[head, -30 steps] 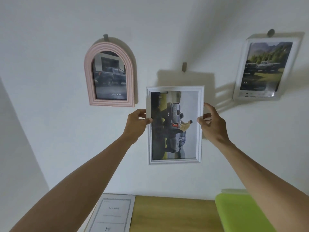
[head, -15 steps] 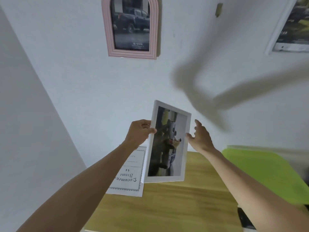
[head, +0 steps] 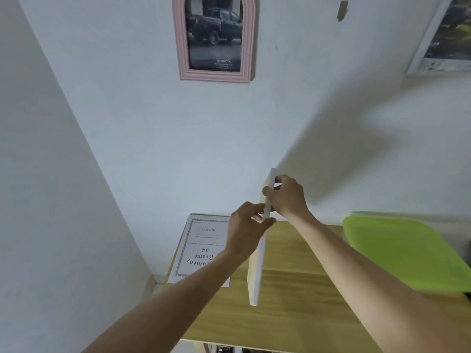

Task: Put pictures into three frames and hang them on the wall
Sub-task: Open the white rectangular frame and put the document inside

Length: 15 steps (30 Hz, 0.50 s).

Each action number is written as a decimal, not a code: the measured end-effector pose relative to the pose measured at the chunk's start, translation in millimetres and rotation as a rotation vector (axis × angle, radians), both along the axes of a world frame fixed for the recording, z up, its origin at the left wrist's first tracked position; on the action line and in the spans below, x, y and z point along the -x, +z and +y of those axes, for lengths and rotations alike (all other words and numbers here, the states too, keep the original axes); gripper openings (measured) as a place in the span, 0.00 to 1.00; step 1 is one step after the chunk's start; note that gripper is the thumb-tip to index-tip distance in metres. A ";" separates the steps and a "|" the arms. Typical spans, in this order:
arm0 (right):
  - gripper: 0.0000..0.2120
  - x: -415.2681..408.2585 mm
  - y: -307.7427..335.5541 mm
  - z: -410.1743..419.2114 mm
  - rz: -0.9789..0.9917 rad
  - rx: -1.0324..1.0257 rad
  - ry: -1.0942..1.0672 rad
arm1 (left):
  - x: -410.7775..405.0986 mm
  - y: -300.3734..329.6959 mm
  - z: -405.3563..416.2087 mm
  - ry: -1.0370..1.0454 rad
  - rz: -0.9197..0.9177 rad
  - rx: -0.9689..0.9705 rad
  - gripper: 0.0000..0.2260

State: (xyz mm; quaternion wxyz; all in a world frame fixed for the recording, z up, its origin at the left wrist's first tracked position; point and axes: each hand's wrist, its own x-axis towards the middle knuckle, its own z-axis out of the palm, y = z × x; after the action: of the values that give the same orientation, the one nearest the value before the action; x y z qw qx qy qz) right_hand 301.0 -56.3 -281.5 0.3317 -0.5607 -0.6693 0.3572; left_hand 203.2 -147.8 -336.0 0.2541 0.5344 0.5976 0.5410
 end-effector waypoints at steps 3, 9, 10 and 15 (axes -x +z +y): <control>0.09 -8.5 2.4 -1.8 -0.012 -0.019 -0.007 | 1.4 -5.8 -0.9 -0.072 0.150 0.039 0.18; 0.11 -44.1 -8.4 -1.3 0.303 0.190 0.061 | 44.7 -20.9 14.2 0.105 0.250 0.209 0.22; 0.11 -50.8 -9.3 -2.6 0.328 0.219 0.070 | 54.0 -25.0 17.6 0.131 0.267 0.278 0.24; 0.10 -79.9 -27.7 7.8 0.380 0.345 0.092 | 83.8 -51.9 27.4 0.058 0.293 0.592 0.32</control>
State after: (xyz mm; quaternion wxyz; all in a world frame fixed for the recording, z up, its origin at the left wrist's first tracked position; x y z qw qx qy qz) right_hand 380.9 -48.5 -309.2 0.3343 -0.5008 -0.5491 0.5796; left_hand 119.4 -120.4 -387.9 0.2942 0.4925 0.7740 0.2681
